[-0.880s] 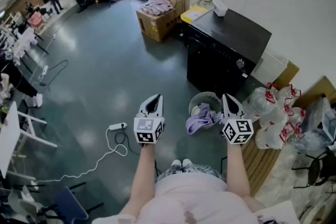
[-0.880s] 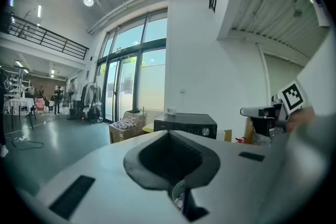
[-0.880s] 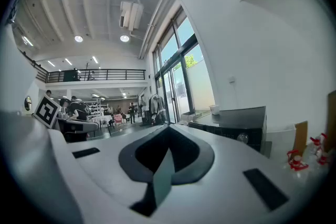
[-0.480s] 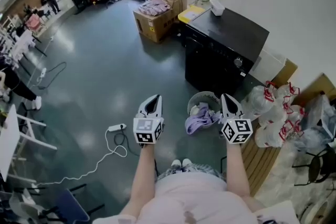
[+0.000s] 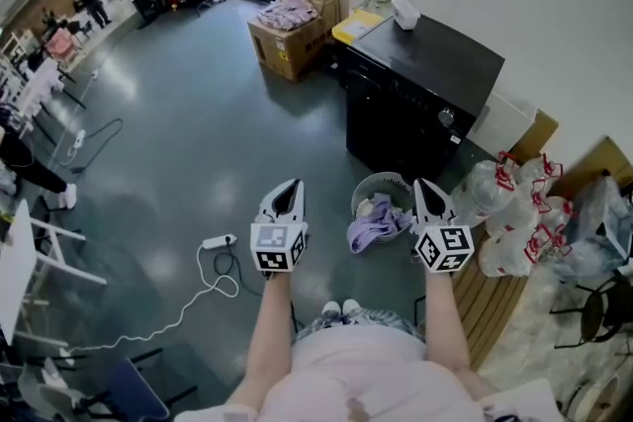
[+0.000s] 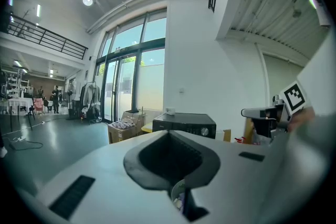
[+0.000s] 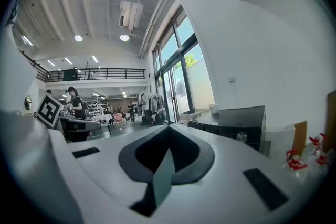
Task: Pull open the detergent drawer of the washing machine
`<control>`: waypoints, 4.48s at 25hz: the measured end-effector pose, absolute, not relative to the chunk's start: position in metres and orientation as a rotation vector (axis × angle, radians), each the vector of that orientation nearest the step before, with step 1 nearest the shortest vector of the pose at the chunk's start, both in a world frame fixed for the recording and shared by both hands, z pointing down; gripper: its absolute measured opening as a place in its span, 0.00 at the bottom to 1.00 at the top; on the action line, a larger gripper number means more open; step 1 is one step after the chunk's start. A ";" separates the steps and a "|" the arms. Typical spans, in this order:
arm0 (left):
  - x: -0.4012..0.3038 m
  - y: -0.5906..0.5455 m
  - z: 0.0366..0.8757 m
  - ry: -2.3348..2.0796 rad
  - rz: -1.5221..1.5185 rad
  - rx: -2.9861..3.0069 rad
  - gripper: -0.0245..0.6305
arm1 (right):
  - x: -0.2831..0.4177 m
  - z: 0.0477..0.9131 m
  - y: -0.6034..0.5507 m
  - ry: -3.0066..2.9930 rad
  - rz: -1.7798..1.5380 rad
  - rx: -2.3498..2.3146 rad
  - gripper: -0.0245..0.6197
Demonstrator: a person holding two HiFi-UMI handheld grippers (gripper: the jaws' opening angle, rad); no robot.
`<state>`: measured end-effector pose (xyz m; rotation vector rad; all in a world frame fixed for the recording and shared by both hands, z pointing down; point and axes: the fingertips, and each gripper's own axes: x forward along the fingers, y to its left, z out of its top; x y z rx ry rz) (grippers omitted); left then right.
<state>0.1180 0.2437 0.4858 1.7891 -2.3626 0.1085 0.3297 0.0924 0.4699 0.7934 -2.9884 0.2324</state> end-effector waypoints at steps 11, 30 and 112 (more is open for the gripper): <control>0.122 0.242 0.480 -2.357 0.042 1.836 0.08 | 0.324 0.472 0.095 -2.984 0.233 0.746 0.06; 0.122 0.240 0.480 -2.238 -0.035 1.963 0.54 | 0.310 0.470 0.096 -3.037 0.377 0.761 0.61; -0.214 -0.323 0.522 -1.522 0.234 2.563 0.54 | -0.023 0.504 -0.318 -2.681 0.336 1.624 0.61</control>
